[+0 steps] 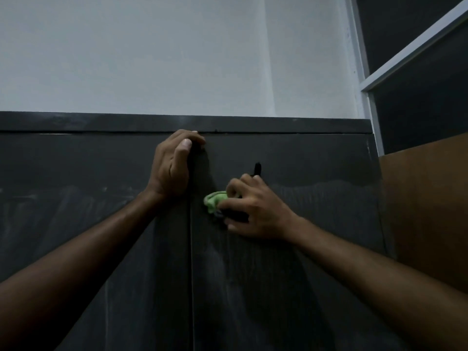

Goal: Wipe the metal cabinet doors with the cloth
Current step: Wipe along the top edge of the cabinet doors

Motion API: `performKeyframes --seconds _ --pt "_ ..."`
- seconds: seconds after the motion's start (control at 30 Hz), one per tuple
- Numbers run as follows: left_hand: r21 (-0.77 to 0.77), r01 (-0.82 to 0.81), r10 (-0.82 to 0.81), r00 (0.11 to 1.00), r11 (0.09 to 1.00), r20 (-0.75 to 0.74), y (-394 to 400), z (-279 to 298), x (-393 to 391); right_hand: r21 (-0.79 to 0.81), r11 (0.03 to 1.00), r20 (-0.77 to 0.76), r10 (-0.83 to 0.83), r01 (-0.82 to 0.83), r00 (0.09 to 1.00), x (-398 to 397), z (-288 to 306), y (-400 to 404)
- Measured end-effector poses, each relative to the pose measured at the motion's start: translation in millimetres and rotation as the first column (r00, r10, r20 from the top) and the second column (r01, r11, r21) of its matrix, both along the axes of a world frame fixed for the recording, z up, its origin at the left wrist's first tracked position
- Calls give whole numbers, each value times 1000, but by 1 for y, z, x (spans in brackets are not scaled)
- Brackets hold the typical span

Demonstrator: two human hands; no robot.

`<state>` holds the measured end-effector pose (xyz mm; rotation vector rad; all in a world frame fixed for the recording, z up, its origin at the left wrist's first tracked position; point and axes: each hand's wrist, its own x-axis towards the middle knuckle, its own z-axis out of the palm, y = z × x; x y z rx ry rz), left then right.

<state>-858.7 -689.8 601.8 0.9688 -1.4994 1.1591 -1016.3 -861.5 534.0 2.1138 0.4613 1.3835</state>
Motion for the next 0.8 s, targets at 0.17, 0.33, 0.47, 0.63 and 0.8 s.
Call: performKeyframes --seconds 0.17,0.33,0.47,0.63,0.8 --pt "128 -90 84 995 988 57 5 -9 2 384 921 291 -50 -69 956 9 34 10" --pt "156 -96 99 995 983 -10 5 -21 -1 31 999 -41 -8 9 999 10 -35 18" --pt "204 -143 147 989 969 -5 7 -27 0 294 956 155 -60 12 986 -7 -4 -5" --pt "133 -207 213 976 969 -33 -7 -37 -14 284 959 180 -37 -16 983 14 -30 15" --pt "134 -424 397 898 896 191 -11 -55 -9 92 991 46 -105 100 993 -33 -28 -40"
